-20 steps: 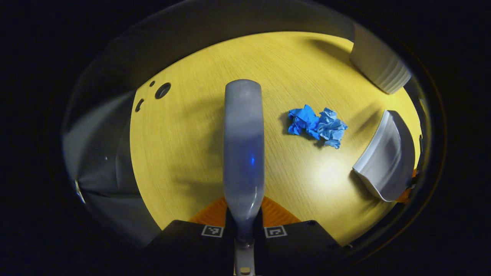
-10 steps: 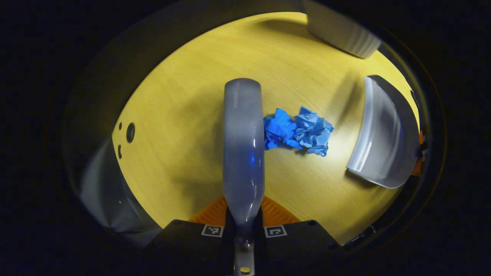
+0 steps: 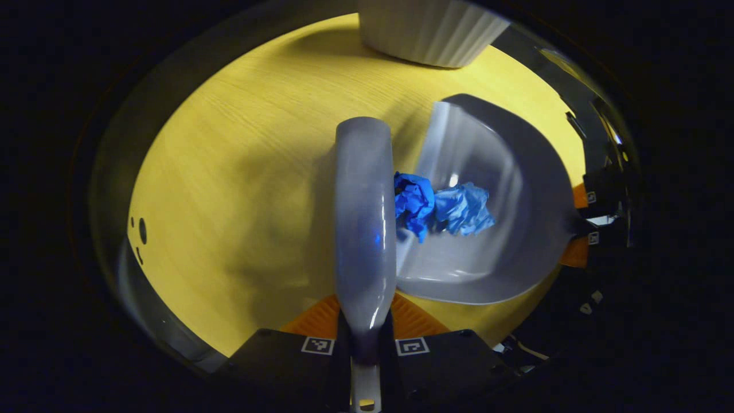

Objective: Pick up the small broom and dustpan from the desktop, sweep the trash into the dustpan with the broom, and then empty the trash into the garbage bin.

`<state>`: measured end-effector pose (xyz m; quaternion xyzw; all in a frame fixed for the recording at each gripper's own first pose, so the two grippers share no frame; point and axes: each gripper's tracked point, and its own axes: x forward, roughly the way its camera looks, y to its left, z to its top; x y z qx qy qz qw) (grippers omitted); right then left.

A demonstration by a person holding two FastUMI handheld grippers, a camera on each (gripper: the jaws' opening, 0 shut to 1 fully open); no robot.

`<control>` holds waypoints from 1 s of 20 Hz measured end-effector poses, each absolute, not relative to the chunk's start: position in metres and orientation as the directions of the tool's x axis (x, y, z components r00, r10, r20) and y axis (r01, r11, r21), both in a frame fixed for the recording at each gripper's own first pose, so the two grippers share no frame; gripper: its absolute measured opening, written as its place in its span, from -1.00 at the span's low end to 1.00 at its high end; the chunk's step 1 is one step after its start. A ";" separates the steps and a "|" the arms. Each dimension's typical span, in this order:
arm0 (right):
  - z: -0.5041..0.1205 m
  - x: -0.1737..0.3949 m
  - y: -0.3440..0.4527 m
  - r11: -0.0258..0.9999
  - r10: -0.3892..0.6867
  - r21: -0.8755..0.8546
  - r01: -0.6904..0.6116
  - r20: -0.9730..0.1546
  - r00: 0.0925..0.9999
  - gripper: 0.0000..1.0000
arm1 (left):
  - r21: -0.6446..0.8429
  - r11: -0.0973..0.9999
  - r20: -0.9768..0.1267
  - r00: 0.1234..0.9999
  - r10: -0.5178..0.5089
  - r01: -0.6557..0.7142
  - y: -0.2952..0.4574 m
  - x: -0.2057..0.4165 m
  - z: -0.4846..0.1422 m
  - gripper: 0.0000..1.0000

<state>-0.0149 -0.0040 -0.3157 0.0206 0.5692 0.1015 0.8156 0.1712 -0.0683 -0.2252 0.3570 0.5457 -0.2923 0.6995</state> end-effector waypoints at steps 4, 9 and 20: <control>-0.315 -0.009 -0.004 0.982 0.173 0.127 -0.142 -0.909 0.378 -0.32 | 0.060 0.591 -0.990 0.123 -0.066 0.804 -0.077 0.134 -0.226 -0.46; -0.309 -0.004 -0.002 0.984 0.172 0.134 -0.118 -0.889 0.423 -0.32 | 0.013 0.687 -0.976 0.159 -0.149 0.726 -0.079 0.119 -0.214 -0.51; -0.292 0.007 0.007 0.993 0.116 0.103 -0.054 -0.842 0.527 -0.32 | -0.037 0.865 -0.815 0.486 -0.316 0.500 -0.023 0.102 -0.214 -0.51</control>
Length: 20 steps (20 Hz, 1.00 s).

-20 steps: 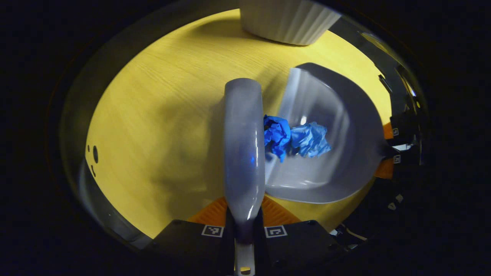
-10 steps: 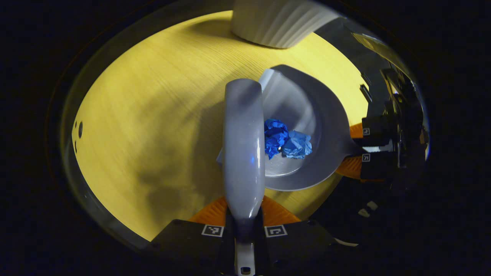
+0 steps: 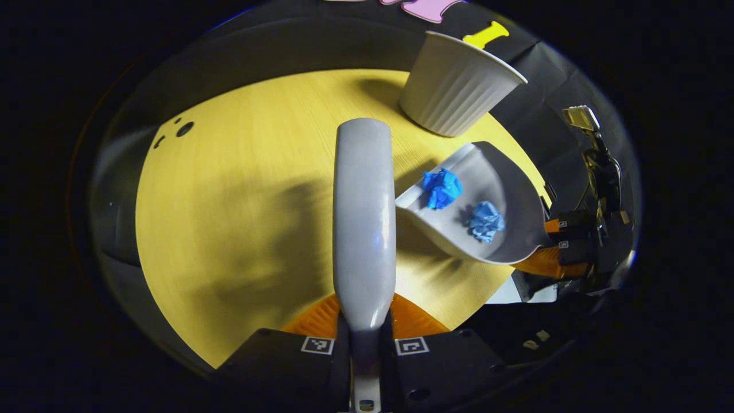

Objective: Pick up the small broom and dustpan from the desktop, sweep the trash into the dustpan with the broom, and then empty the trash into the garbage bin.

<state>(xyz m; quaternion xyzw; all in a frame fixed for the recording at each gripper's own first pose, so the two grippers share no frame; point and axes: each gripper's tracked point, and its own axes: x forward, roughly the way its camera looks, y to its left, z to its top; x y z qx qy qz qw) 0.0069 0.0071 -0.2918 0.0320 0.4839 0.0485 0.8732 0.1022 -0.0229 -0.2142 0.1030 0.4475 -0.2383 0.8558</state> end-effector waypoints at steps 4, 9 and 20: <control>-0.278 0.006 0.011 0.986 0.154 0.163 -0.036 -0.809 0.567 -0.32 | -0.022 0.898 -0.793 0.540 -0.283 0.439 0.005 0.072 -0.222 -0.51; -0.266 0.007 -0.007 0.989 0.145 0.117 -0.086 -0.785 0.602 -0.32 | -0.079 0.927 -0.806 0.523 -0.275 0.366 0.007 0.032 -0.237 -0.51; -0.262 0.022 -0.026 0.936 0.321 0.159 -0.314 -0.749 0.579 -0.32 | -0.214 0.975 -0.792 0.574 -0.209 0.060 -0.039 0.008 -0.253 -0.51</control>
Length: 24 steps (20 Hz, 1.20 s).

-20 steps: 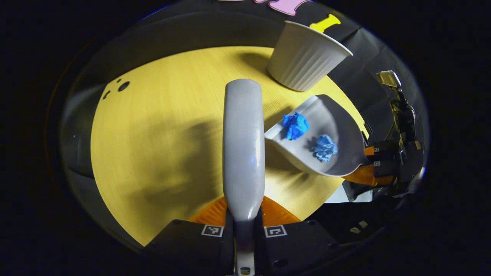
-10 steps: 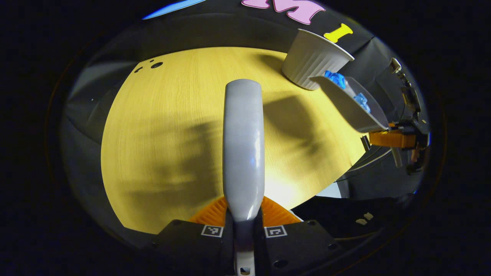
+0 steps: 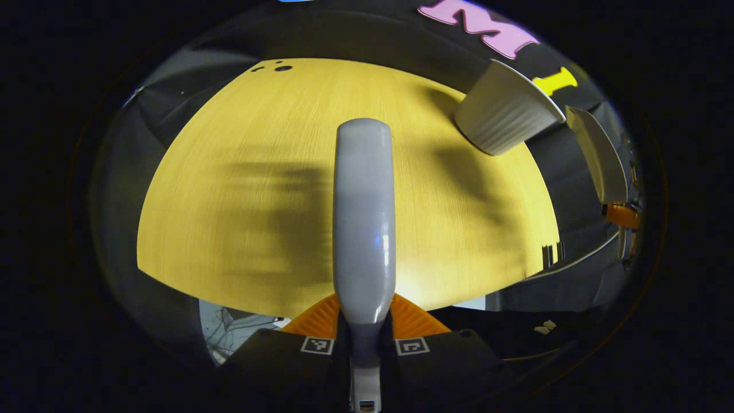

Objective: Pick up the small broom and dustpan from the desktop, sweep the trash into the dustpan with the broom, and then empty the trash into the garbage bin.

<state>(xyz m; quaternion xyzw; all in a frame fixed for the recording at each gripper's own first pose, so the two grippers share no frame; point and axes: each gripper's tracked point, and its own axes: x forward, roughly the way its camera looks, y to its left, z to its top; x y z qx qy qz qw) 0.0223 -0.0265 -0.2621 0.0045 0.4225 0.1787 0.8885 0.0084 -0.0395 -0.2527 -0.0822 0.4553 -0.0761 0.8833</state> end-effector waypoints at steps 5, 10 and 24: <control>-0.248 0.026 -0.040 0.921 0.322 0.127 -0.370 -0.782 0.534 -0.31 | -0.227 0.974 -0.772 0.610 -0.176 -0.007 -0.087 -0.002 -0.239 -0.51; -0.253 0.026 -0.035 0.933 0.277 0.066 -0.353 -0.759 0.589 -0.31 | -0.231 0.973 -0.768 0.613 -0.186 0.006 -0.114 0.005 -0.230 -0.51; -0.252 0.024 -0.046 0.946 -0.047 -0.263 -0.187 -0.687 0.725 -0.31 | -0.261 0.964 -0.731 0.642 -0.230 0.047 -0.051 0.004 -0.182 -0.51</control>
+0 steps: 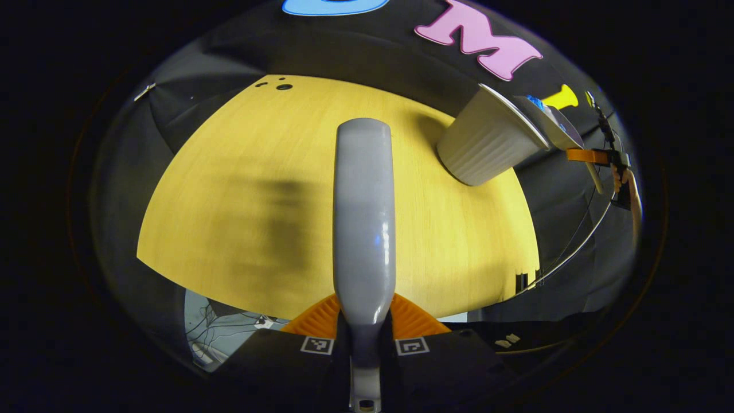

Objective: Pick up the small broom and dustpan from the desktop, sweep the trash into the dustpan with the broom, and then empty the trash into the garbage bin.

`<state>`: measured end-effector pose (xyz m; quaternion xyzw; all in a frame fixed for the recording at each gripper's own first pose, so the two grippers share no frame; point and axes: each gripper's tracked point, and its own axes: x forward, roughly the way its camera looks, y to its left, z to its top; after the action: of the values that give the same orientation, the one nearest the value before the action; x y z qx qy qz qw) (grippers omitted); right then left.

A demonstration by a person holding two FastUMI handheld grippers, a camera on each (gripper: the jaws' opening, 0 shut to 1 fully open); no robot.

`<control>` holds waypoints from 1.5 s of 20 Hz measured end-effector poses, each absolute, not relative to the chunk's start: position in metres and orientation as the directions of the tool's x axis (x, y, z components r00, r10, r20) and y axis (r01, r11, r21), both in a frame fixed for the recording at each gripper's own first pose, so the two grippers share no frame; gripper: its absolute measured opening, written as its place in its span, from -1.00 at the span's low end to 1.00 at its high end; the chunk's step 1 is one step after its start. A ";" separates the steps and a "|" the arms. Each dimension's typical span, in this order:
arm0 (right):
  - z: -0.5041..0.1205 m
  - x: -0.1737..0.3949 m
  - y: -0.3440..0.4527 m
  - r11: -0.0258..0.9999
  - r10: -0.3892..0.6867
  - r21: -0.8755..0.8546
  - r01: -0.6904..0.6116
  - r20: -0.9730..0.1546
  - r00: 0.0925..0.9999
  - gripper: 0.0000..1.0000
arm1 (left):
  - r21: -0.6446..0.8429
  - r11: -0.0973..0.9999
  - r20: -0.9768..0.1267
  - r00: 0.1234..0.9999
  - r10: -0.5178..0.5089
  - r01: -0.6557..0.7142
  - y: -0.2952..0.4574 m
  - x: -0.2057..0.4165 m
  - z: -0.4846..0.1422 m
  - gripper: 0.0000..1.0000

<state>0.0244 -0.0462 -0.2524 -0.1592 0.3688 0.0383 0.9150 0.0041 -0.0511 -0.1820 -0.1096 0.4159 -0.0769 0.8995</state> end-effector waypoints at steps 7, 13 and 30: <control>-0.250 0.033 -0.064 0.859 -0.266 -0.506 -0.082 -0.577 0.772 -0.32 | -0.270 0.962 -0.717 0.656 -0.235 0.050 -0.007 0.020 -0.175 -0.51; -0.241 0.039 -0.070 0.708 -0.400 -0.705 -0.038 -0.445 0.801 -0.32 | -0.291 0.955 -0.718 0.645 -0.262 0.064 0.010 0.028 -0.185 -0.51; -0.184 0.010 -0.092 -0.002 -0.453 -0.999 -0.051 -0.044 0.890 -0.33 | -0.303 0.949 -0.740 0.607 -0.289 0.082 0.030 0.031 -0.197 -0.51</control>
<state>0.0100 -0.0923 -0.1836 -0.6923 0.1818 -0.1473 0.6826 0.0310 0.0299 -0.1965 -0.1202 0.4308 -0.1042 0.8883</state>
